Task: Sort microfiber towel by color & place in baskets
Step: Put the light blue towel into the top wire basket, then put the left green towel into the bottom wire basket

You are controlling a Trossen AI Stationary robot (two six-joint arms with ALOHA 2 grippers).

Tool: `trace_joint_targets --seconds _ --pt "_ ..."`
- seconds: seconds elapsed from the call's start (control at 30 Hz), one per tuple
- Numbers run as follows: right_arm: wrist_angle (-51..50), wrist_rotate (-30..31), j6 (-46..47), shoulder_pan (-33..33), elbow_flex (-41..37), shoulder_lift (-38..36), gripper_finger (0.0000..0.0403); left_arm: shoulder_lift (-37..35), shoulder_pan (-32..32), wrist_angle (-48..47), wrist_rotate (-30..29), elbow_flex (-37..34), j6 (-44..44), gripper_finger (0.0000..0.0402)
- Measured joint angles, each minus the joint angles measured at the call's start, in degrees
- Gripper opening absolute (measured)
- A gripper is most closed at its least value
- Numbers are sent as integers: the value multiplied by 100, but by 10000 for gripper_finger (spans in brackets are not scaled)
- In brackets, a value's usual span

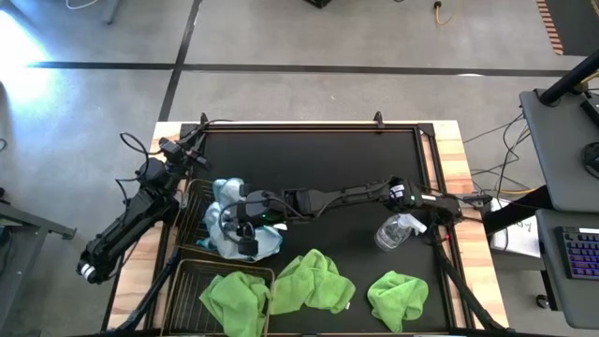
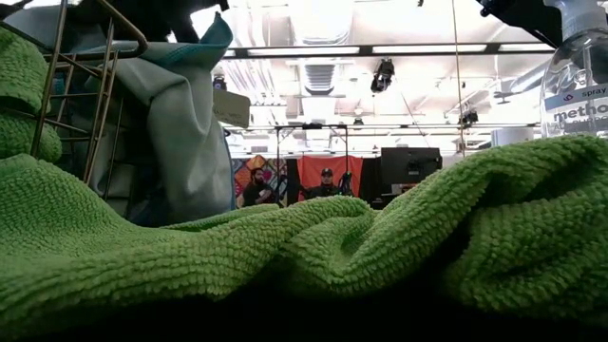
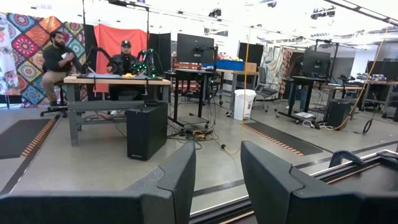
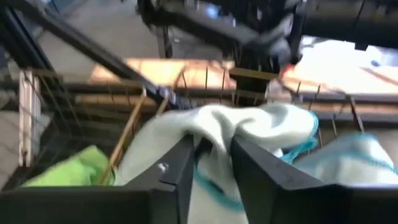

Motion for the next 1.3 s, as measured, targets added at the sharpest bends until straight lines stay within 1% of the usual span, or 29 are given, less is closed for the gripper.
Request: trace_joint_targets --seconds 0.2,0.3,0.4,0.63,0.77,0.9,1.03,1.17,1.3 --pt "-895 3 15 0 1 -102 150 0 0 -1 0 0 0 113" --pt "-1293 3 188 5 63 -123 163 0 1 0 2 0 0 113" --pt "-1693 5 430 36 184 -152 168 0 1 -1 1 0 0 113" --pt "-2767 -22 991 182 242 -508 159 2 1 -2 0 0 0 113" --pt "-2759 -267 1131 300 243 -765 150 2 1 -1 1 0 0 113" --pt "-2956 -300 1125 474 247 -1035 142 2 1 0 0 0 0 113" --pt "-3696 -296 1336 666 245 -1171 135 2 0 -2 0 0 0 113" --pt "-4527 -296 1772 904 245 -1220 128 2 -1 -2 0 0 0 113" --pt "-5063 -296 2214 1214 225 -1220 124 2 1 -1 0 0 0 113"
